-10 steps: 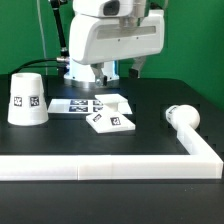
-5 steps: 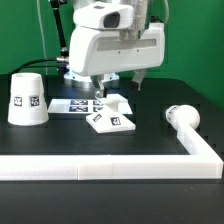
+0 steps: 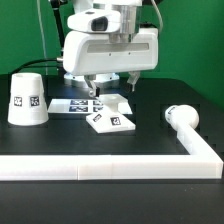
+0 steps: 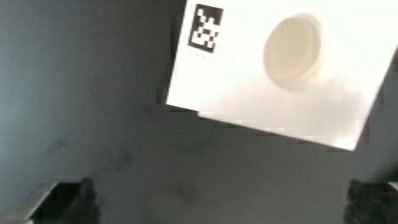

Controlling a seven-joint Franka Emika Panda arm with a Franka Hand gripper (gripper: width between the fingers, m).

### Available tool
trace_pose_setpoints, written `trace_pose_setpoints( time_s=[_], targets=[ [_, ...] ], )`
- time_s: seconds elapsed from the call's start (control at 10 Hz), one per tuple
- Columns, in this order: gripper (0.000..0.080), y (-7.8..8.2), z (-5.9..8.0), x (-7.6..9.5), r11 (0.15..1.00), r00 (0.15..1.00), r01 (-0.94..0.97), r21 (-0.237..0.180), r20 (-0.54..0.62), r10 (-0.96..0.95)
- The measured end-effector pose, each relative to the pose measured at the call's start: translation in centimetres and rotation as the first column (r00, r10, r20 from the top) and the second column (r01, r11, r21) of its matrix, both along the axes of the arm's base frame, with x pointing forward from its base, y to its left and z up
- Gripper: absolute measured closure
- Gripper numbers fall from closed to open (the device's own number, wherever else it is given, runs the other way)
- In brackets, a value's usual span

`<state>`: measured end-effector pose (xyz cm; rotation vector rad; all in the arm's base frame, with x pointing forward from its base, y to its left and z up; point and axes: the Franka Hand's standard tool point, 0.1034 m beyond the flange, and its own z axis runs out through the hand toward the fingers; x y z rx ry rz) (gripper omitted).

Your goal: Assemble lamp

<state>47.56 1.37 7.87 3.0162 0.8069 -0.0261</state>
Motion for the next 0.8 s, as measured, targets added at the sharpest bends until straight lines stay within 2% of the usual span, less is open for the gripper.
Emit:
trace_pose_setpoints(
  time_s=[0.2,0.4,0.8],
  targets=[
    [0.01,0.0,-0.1,-0.2,0.999,0.999,0.046,-0.001,-0.001,-0.046],
    [0.01,0.3,-0.4,-2.2,0.987,0.987,0.161,-0.008,-0.02,-0.161],
    [0.01,0.0,-1.5,-4.0,0.986,0.985,0.165,-0.007,-0.041,-0.165]
  ],
)
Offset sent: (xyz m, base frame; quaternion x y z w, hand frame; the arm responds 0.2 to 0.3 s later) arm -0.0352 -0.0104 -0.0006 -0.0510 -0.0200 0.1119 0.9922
